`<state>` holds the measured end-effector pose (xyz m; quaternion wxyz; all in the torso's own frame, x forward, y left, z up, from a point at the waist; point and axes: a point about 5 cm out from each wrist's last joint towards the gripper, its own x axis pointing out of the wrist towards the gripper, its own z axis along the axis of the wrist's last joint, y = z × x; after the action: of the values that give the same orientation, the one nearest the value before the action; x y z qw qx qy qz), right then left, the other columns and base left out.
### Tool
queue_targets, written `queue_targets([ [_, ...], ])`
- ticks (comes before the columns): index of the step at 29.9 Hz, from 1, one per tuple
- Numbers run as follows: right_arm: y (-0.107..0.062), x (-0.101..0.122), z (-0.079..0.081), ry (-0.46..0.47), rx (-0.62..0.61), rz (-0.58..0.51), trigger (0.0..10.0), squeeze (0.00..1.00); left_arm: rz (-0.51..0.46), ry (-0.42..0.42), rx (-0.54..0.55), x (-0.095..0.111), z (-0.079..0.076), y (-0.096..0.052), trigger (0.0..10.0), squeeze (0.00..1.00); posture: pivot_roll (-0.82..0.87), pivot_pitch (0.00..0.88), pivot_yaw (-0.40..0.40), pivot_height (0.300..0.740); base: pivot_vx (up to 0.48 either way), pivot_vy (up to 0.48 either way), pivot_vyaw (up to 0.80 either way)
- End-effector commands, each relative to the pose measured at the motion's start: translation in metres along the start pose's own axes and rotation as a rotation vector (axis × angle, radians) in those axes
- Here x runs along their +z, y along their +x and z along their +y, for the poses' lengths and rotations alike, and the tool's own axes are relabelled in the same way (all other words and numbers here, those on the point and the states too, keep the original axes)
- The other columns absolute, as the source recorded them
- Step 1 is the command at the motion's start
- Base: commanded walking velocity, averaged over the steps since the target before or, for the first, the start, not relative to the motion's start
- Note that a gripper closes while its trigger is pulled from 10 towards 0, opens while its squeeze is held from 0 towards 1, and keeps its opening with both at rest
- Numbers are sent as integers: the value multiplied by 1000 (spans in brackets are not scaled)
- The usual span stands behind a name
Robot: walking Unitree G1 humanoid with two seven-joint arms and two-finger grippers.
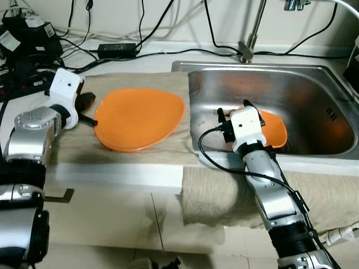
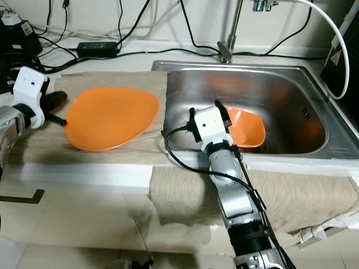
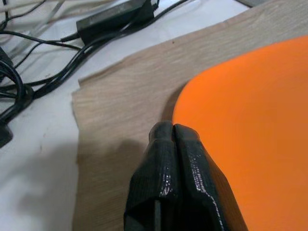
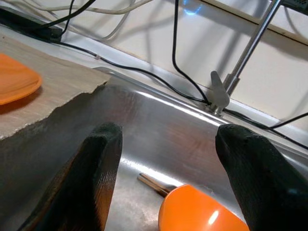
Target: Kitchen organization
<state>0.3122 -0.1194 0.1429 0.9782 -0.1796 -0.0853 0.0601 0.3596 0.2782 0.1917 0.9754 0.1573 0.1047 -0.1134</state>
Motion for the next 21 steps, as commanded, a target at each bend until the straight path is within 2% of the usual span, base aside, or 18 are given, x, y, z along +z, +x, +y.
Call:
queue_targets([
  [1, 3, 2, -2, 7, -3, -17, 10000, 0, -30, -2, 14, 8, 3, -3, 10000, 0, 68, 0, 11, 740, 0, 0, 0],
  [6, 5, 3, 0, 8, 11, -21, 10000, 0, -47, -27, 3, 5, -5, -6, 10000, 0, 77, 0, 0, 740, 0, 0, 0],
  [8, 5, 2, 0, 11, 15, -18, 10000, 0, -40, -54, -21, 2, -13, -5, 10000, 0, 78, 0, -5, 740, 0, 0, 0],
  [9, 5, 2, 1, 11, 18, -17, 10000, 0, -29, -41, -43, -1, -19, -4, 10000, 0, 78, 0, -5, 740, 0, 0, 0],
  [13, 5, 1, 1, 9, 21, -16, 10000, 0, -24, -49, -50, -2, -22, -5, 10000, 0, 78, 0, -5, 740, 0, 0, 0],
  [16, 4, -2, 0, 5, 18, -10, 10000, 0, -18, -80, -65, -1, -31, -10, 10000, 0, 73, 0, 0, 740, 0, 0, 0],
  [21, 3, -4, -1, 1, 18, -5, 10000, 0, -12, -77, -78, -3, -36, -15, 10000, 0, 73, 0, 0, 740, 0, 0, 0],
])
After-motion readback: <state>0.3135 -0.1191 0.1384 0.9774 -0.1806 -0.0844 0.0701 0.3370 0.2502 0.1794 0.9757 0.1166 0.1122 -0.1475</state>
